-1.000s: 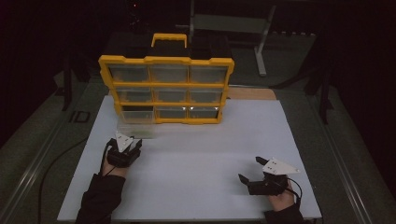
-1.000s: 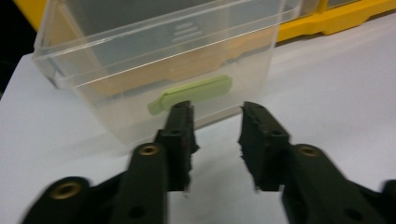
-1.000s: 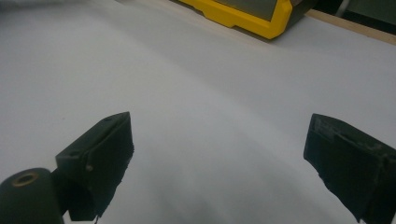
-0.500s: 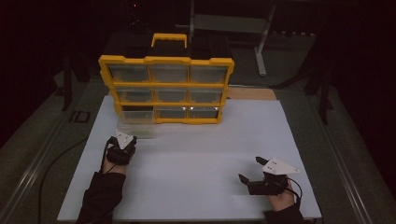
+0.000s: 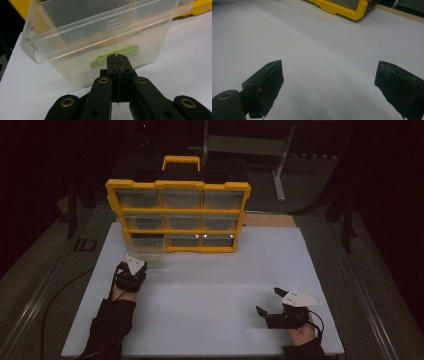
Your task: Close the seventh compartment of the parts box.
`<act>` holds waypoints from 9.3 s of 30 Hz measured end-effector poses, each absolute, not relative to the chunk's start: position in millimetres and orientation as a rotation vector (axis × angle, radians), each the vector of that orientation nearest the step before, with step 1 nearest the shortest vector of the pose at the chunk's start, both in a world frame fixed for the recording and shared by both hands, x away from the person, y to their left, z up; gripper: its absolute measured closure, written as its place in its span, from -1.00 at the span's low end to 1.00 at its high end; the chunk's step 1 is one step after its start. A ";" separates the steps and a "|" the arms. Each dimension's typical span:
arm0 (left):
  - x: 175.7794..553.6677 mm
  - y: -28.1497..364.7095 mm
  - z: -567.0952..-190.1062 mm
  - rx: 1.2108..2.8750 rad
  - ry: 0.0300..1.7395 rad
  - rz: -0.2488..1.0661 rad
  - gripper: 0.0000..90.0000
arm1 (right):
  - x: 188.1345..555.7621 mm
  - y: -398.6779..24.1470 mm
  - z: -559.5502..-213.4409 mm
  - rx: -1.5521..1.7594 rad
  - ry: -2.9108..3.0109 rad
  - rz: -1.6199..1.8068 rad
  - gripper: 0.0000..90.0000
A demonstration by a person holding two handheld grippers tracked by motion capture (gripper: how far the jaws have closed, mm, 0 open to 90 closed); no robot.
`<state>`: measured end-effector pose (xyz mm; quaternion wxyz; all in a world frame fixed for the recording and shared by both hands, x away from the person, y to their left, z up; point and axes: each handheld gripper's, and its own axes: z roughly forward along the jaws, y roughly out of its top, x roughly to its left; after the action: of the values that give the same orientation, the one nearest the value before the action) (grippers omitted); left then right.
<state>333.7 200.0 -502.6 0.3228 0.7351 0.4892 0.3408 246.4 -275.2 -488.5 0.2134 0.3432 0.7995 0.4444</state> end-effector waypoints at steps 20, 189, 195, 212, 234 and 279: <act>351.7 202.8 -499.0 1.927 1.299 0.882 1.00 | 245.8 -274.5 -487.9 0.946 2.217 1.231 -0.81; 338.6 220.3 -425.9 1.844 1.066 0.626 -0.96 | 245.6 -275.6 -487.0 0.939 2.208 1.203 -0.81; 326.1 222.0 -423.1 1.834 1.046 0.622 -0.96 | 245.4 -275.3 -486.7 0.935 2.208 1.206 -0.81; 286.3 226.0 -418.4 1.815 1.002 0.629 -0.96 | 244.8 -274.7 -486.1 0.929 2.206 1.204 -0.81; 239.8 225.9 -447.2 1.783 1.001 0.663 -0.96 | 244.4 -273.6 -485.8 0.924 2.207 1.206 -0.81; 240.3 215.5 -520.1 1.907 1.017 0.582 -0.96 | 245.1 -272.4 -488.2 0.912 2.228 1.206 -0.81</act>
<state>240.3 215.5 -520.1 0.4365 0.7667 0.4086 0.2339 245.1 -272.4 -488.2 0.2226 0.3300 0.8068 0.4366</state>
